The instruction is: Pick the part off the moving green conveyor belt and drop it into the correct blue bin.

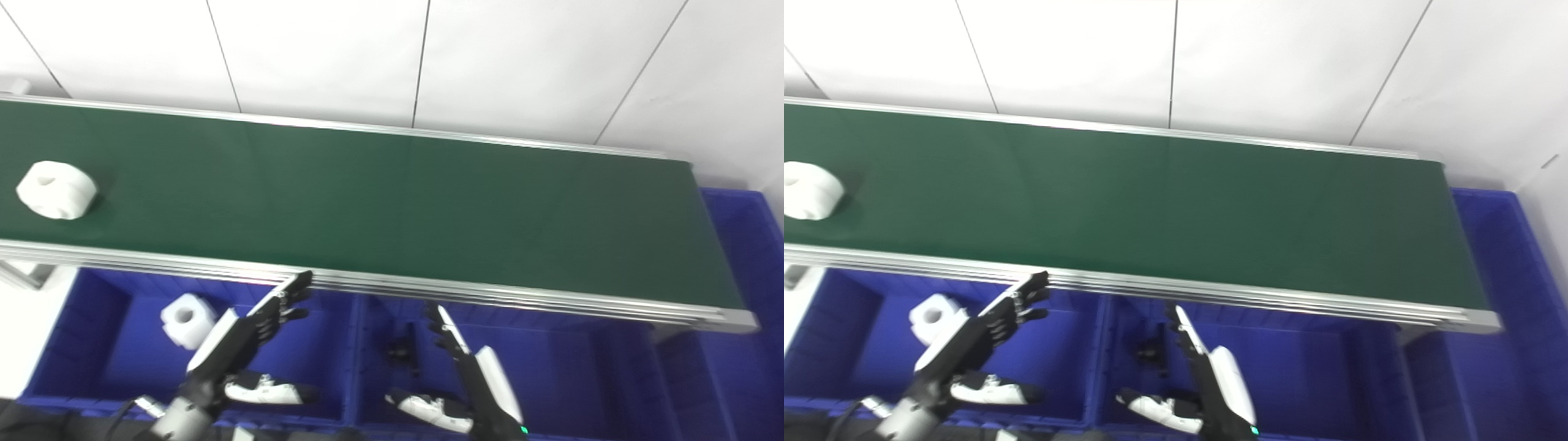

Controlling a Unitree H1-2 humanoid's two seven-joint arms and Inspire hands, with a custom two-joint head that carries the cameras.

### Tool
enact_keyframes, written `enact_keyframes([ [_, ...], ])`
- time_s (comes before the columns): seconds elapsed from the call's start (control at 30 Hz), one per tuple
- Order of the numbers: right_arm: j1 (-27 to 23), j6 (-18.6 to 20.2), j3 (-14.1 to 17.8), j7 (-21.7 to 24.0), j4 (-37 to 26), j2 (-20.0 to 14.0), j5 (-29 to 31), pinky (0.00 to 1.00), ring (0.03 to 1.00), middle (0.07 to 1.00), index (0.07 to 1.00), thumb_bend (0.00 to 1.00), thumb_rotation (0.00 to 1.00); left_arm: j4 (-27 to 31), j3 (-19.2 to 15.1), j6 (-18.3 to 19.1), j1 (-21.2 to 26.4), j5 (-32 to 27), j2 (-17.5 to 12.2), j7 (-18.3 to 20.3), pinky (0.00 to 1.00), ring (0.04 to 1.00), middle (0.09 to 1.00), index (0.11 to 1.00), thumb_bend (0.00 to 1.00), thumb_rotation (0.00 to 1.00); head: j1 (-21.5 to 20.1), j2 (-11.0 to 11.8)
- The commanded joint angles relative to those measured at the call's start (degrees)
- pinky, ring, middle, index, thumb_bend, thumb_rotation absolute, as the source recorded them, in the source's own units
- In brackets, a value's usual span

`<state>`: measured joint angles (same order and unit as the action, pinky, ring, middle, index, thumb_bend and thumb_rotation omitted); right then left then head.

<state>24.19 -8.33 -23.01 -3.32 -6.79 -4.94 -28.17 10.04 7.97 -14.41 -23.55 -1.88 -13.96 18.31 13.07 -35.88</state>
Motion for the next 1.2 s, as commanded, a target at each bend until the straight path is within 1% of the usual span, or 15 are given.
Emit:
enact_keyframes([
  [0.0,-0.5,-5.0,0.3,-1.7,0.1,-0.2,0.4,0.85,0.924,0.958,0.999,0.68,0.5,0.2,0.6,-3.0,0.2,1.1,0.9,-0.9,0.84,0.912,0.946,0.922,0.79,0.31,0.3,0.3],
  [0.03,-0.6,-5.9,0.5,-1.8,0.7,-0.4,0.8,0.86,0.928,0.961,1.0,0.67,0.5,-0.5,0.8,-3.6,0.4,1.7,1.3,-1.1,0.83,0.907,0.947,0.916,0.8,0.31,2.1,1.5],
  [0.07,-0.7,-6.4,0.7,-1.8,1.1,-0.5,1.1,0.87,0.933,0.966,1.0,0.66,0.5,-0.9,1.0,-4.1,0.6,2.1,1.6,-1.2,0.82,0.904,0.946,0.91,0.81,0.32,2.1,1.5],
  [0.1,-0.9,-7.2,0.8,-2.1,1.7,-0.5,1.4,0.87,0.936,0.968,1.0,0.65,0.5,-1.6,1.2,-5.2,0.9,2.8,1.9,-1.3,0.82,0.902,0.945,0.907,0.81,0.32,3.2,2.4],
  [0.17,-1.2,-8.7,1.1,-2.6,2.9,-0.5,1.7,0.88,0.942,0.97,1.0,0.62,0.47,-2.8,1.3,-6.7,1.3,3.9,2.2,-1.6,0.81,0.899,0.94,0.902,0.82,0.32,3.9,3.1],
  [0.33,-1.9,-9.5,1.2,-2.6,4.5,-0.5,1.2,0.9,0.953,0.976,1.0,0.59,0.48,-4.1,1.2,-7.7,1.9,4.9,2.6,-2.0,0.8,0.896,0.931,0.892,0.84,0.3,4.9,4.9],
  [0.4,-2.3,-9.9,1.3,-2.7,5.3,-0.3,1.4,0.9,0.955,0.977,1.0,0.58,0.46,-4.3,1.1,-7.7,2.2,5.2,2.5,-2.1,0.8,0.89,0.926,0.888,0.84,0.31,4.6,5.3],
  [0.57,-3.1,-10.4,1.5,-3.4,6.9,0.3,0.9,0.9,0.956,0.978,1.0,0.58,0.47,-5.4,1.0,-9.6,3.0,3.9,2.6,-2.2,0.79,0.884,0.921,0.886,0.85,0.27,4.0,5.9],
  [0.7,-3.6,-10.7,1.6,-3.4,7.6,0.4,1.0,0.88,0.943,0.975,1.0,0.58,0.47,-3.8,0.9,-10.7,4.0,1.5,2.8,-1.9,0.79,0.885,0.922,0.88,0.86,0.27,3.5,5.7],
  [0.8,-3.6,-10.2,1.7,-3.3,7.6,0.8,1.0,0.86,0.937,0.973,1.0,0.59,0.46,1.0,-0.1,-8.9,4.5,-0.7,1.8,-1.8,0.8,0.884,0.917,0.883,0.87,0.28,2.9,6.0],
  [0.9,-4.0,-10.8,1.7,-3.9,8.4,1.1,0.3,0.84,0.926,0.967,1.0,0.59,0.46,6.2,-2.0,-5.5,5.8,-0.4,0.5,-2.2,0.81,0.891,0.924,0.892,0.88,0.31,3.1,6.3],
  [0.93,-4.3,-11.2,1.7,-4.1,8.8,1.2,0.1,0.84,0.926,0.966,1.0,0.59,0.45,7.4,-2.8,-4.3,6.9,-0.6,-0.1,-2.2,0.83,0.899,0.929,0.894,0.87,0.33,3.4,6.6],
  [1.0,-4.7,-11.6,1.6,-4.3,9.3,1.4,0.0,0.85,0.925,0.958,1.0,0.59,0.44,8.6,-4.4,-3.2,9.3,-0.3,-1.2,-2.4,0.86,0.918,0.943,0.902,0.86,0.35,3.6,6.7],
  [1.03,-4.8,-11.6,1.5,-4.4,9.5,1.4,-0.2,0.85,0.926,0.955,1.0,0.59,0.43,9.2,-5.1,-2.3,10.3,0.2,-1.7,-2.5,0.86,0.928,0.953,0.909,0.83,0.37,3.6,6.7],
  [1.17,-5.3,-12.1,1.3,-4.9,9.9,1.7,0.1,0.86,0.929,0.959,1.0,0.59,0.42,11.1,-7.4,1.4,15.0,-0.1,-4.3,-1.9,0.88,0.951,0.973,0.938,0.77,0.34,2.8,6.5],
])
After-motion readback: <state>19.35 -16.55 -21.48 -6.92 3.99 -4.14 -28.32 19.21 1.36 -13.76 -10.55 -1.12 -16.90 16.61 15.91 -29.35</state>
